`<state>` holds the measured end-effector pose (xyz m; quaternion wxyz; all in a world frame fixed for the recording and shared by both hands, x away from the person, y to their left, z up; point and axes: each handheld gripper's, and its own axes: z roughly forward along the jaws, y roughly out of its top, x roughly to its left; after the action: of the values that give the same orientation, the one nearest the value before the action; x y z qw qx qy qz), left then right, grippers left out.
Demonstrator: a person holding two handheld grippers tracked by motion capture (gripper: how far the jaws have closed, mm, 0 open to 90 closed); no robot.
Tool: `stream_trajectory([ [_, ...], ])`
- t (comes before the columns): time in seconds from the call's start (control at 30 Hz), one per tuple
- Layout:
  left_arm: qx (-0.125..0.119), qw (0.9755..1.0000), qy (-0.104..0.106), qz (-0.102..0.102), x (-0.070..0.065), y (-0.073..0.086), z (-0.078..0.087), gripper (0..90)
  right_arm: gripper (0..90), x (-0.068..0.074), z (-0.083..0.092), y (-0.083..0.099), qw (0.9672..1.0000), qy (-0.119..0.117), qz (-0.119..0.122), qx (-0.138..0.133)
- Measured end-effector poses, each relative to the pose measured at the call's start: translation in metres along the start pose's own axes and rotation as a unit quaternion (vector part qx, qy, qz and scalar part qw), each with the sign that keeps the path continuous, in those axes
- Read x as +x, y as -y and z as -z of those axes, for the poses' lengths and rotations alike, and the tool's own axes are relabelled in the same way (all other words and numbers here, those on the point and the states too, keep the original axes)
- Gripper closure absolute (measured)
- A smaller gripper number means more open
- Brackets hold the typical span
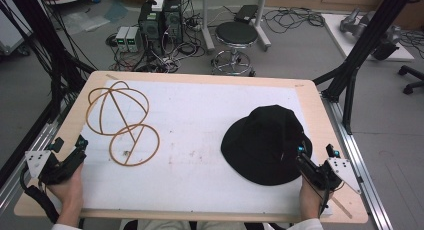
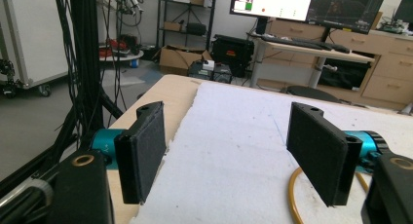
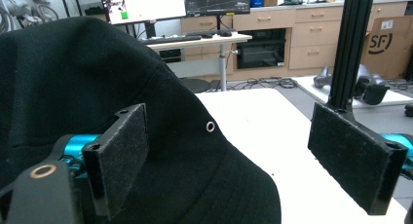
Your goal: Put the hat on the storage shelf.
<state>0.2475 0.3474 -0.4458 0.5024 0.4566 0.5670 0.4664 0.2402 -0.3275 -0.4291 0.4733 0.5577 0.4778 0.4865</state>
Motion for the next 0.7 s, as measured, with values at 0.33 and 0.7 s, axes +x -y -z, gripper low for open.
stream_trajectory([
  [0.33,-0.003,1.0,-0.002,-0.003,0.0,-0.0004,0.0014,30.8,14.2,0.0003,-0.0004,-0.0001,1.0,-0.003,0.0,0.0],
  [0.7,-0.001,1.0,0.002,-0.005,-0.0016,0.0,-0.0001,30.7,14.2,-0.0013,0.0004,0.0001,1.0,-0.002,-0.008,-0.001],
])
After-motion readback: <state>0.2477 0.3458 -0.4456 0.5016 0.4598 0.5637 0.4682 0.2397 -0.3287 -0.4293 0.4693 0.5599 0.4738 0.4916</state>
